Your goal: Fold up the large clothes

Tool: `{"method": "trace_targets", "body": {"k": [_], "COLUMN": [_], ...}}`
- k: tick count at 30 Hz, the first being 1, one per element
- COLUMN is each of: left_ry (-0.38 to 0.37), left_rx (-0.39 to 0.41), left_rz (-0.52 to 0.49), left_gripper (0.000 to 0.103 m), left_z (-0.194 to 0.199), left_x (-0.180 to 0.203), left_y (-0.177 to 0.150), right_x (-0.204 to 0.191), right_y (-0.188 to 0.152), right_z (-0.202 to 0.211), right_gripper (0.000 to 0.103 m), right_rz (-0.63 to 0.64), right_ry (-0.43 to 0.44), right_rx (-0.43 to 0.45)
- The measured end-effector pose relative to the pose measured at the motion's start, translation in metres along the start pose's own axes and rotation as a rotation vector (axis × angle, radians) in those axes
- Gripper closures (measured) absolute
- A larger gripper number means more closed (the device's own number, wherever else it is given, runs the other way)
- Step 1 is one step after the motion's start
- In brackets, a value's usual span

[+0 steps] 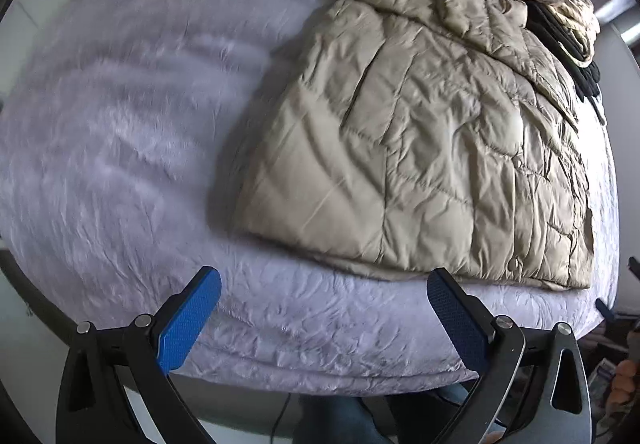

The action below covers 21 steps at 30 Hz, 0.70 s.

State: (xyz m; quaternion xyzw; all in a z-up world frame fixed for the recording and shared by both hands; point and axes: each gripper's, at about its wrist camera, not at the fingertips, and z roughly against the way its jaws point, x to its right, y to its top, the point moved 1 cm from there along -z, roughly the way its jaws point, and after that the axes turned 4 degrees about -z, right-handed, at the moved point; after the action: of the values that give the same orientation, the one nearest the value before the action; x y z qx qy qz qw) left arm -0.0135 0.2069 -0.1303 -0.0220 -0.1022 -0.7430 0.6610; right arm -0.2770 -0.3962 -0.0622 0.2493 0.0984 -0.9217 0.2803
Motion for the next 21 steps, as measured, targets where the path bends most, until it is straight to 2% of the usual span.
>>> {"method": "trace_targets", "body": {"k": [2, 6, 10, 17, 19, 21], "left_ry": [-0.034, -0.18, -0.282, -0.329, -0.337, -0.335], "left_rx": [-0.011, -0.014, -0.063, -0.108, -0.11, -0.117], "left_rz": [0.016, 0.088, 0.15, 0.128, 0.114, 0.105], "left_gripper": [0.0, 0.0, 0.0, 0.0, 0.0, 0.0], "left_z": [-0.008, -0.03, -0.06, -0.097, -0.1, -0.102], "left_x": [-0.005, -0.016, -0.018, 0.003, 0.008, 0.011], "left_y": [-0.003, -0.002, 0.011, 0.032, 0.036, 0.039], "right_x": [0.01, 0.033, 0.055, 0.073, 0.075, 0.074], "right_y": [-0.002, -0.005, -0.002, 0.009, 0.014, 0.017], "right_z": [-0.004, -0.008, -0.017, -0.033, -0.038, -0.047], "right_gripper": [0.0, 0.0, 0.0, 0.0, 0.0, 0.0], "right_rz": [-0.042, -0.127, -0.218, -0.327, -0.34, -0.342], "right_ry": [0.007, 0.036, 0.076, 0.18, 0.191, 0.165], "right_rx": [-0.007, -0.009, -0.007, 0.024, 0.029, 0.028]}}
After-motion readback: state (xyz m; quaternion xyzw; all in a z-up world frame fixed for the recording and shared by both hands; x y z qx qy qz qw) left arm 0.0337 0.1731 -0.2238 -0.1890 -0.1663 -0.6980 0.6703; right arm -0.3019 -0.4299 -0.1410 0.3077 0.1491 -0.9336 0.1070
